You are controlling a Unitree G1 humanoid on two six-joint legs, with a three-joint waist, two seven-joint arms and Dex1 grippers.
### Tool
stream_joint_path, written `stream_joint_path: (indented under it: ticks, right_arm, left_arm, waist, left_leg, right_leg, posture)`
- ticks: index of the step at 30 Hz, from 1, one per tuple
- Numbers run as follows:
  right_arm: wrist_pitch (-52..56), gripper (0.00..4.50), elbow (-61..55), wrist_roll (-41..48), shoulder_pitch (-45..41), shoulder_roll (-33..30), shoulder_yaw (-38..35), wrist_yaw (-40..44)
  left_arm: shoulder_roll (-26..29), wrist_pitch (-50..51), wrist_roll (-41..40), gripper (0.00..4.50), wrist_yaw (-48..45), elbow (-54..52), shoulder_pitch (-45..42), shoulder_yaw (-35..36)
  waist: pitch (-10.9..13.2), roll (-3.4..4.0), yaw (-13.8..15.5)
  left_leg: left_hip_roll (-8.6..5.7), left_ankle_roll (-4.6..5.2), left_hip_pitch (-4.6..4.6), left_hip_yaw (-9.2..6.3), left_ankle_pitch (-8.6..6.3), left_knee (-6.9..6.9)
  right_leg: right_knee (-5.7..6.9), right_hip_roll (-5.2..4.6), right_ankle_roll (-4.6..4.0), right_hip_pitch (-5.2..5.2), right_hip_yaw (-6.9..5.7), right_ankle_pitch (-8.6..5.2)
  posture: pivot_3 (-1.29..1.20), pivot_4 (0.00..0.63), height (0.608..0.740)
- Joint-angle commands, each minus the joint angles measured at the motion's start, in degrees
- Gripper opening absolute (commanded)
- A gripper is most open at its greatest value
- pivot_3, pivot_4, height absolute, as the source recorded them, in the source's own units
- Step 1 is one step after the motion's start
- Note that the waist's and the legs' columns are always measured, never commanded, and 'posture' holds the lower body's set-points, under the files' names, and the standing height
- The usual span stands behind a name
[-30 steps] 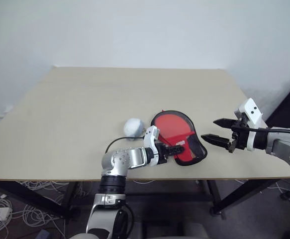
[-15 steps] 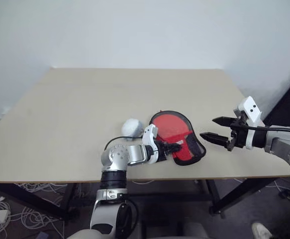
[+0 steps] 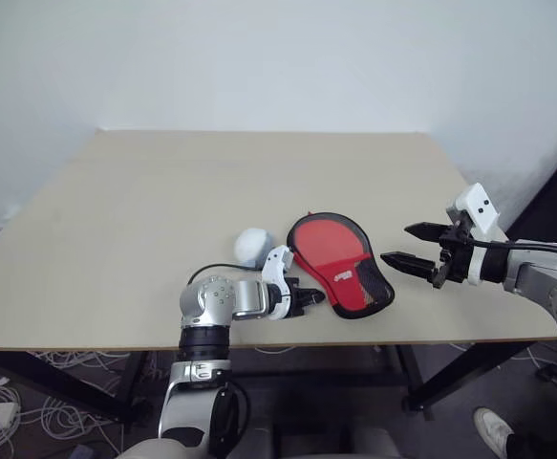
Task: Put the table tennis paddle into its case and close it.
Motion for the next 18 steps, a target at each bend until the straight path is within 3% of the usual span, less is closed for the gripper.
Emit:
stream_joint_path:
  ticks: [1, 5, 8, 10, 18]
  right_arm:
    - [-0.11, 4.50, -1.71, 0.80, -0.74, -0.09, -1.62, -0.45]
    - [-0.27, 4.50, -1.37, 0.67, -0.95, -0.20, -1.48, -0.59]
    - [-0.30, 4.50, -1.44, 0.65, -0.91, -0.10, -1.42, -0.69]
    - [-0.26, 4.50, -1.57, 0.70, -0.80, -0.03, -1.45, -0.79]
    - [-0.30, 4.50, -1.72, 0.72, -0.51, 0.37, -1.39, -1.31]
  left_arm:
    - [0.71, 0.22, 1.34, 0.01, -0.80, 0.59, 1.04, -2.08]
    - [3.48, -2.77, 1.12, 0.01, -5.36, -3.73, 1.69, -6.49]
    - [3.54, -1.11, -0.86, 0.17, -5.77, -5.37, 1.32, -3.64]
    - [3.14, 1.25, -2.47, 0.57, -5.61, -6.06, 0.50, -0.26]
    - [-1.63, 8.02, -4.79, 3.24, -2.15, -5.44, -1.31, 11.57]
  waist:
    - [0.00, 0.00, 0.01]
    - [0.00, 0.00, -0.05]
    - [0.01, 0.00, -0.02]
    - [0.01, -0.01, -0.02]
    - [0.02, -0.02, 0.04]
  left_leg:
    - [0.00, 0.00, 0.00, 0.00, 0.00, 0.00]
    - [0.00, 0.00, -0.01, 0.01, 0.00, -0.02]
    - [0.00, 0.00, -0.02, 0.02, 0.00, -0.02]
    - [0.00, 0.00, -0.05, 0.02, 0.00, -0.01]
    - [-0.01, 0.01, -0.08, 0.01, 0.00, 0.00]
  right_leg:
    - [0.00, 0.00, 0.00, 0.01, 0.00, 0.00]
    - [0.00, 0.00, -0.01, -0.02, 0.00, 0.00]
    - [0.00, -0.01, -0.04, -0.04, 0.00, 0.02]
    - [0.00, -0.01, -0.02, -0.06, 0.00, 0.01]
    - [-0.01, -0.02, 0.01, -0.07, 0.00, 0.00]
  posture:
    - [0.00, 0.000, 0.740]
    - [0.00, 0.000, 0.740]
    - [0.00, 0.000, 0.740]
    - [0.00, 0.000, 0.740]
    - [0.00, 0.000, 0.740]
